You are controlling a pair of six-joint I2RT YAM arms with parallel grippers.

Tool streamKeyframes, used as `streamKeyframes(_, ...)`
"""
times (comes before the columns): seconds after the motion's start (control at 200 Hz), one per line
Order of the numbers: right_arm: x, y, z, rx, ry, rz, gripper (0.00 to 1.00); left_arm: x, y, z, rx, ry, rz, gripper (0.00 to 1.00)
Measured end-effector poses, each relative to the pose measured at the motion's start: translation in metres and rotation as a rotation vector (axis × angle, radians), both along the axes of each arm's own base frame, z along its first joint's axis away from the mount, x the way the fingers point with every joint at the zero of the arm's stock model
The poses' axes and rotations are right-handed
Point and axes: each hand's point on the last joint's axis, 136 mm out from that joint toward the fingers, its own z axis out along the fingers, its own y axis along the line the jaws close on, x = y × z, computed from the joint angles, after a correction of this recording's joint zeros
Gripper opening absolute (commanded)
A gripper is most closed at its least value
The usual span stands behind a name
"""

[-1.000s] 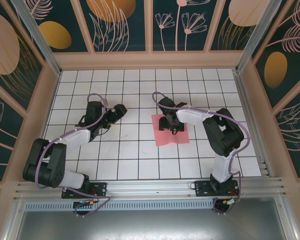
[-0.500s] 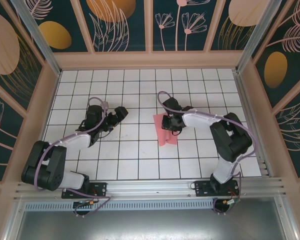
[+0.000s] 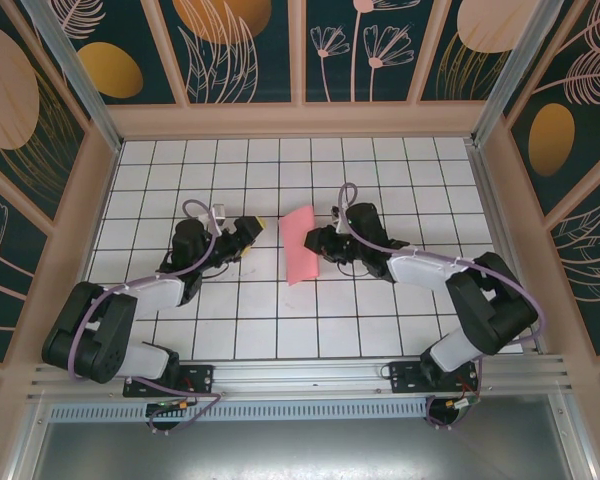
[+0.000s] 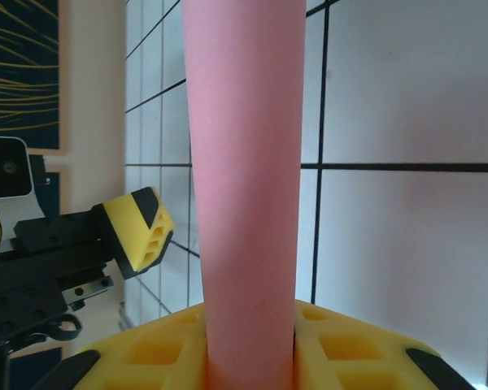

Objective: Fold a paper plane with a square sheet of paper (pick it up from the middle)
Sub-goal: Fold the square sheet of paper in half at the center of the table, then hold the square sheet of paper at the center of the table.

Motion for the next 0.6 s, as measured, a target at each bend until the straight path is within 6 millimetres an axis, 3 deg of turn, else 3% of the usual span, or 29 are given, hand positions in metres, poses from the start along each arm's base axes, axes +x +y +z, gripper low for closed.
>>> streamKeyframes(0.145,0.001,0.002,0.002,0.087,0.038,0.007,0.29,-0.007,-0.014,0.001,-0.041,0.007,-0.049,0.82)
streamKeyframes(0.4,0.0,0.002,-0.001,0.172,0.104,0.011,0.3,-0.015,-0.035,-0.013,-0.082,0.054,-0.113,0.56)
streamKeyframes(0.6,-0.004,0.004,-0.002,0.197,0.135,0.021,0.3,-0.012,-0.038,-0.016,-0.105,0.062,-0.114,0.51)
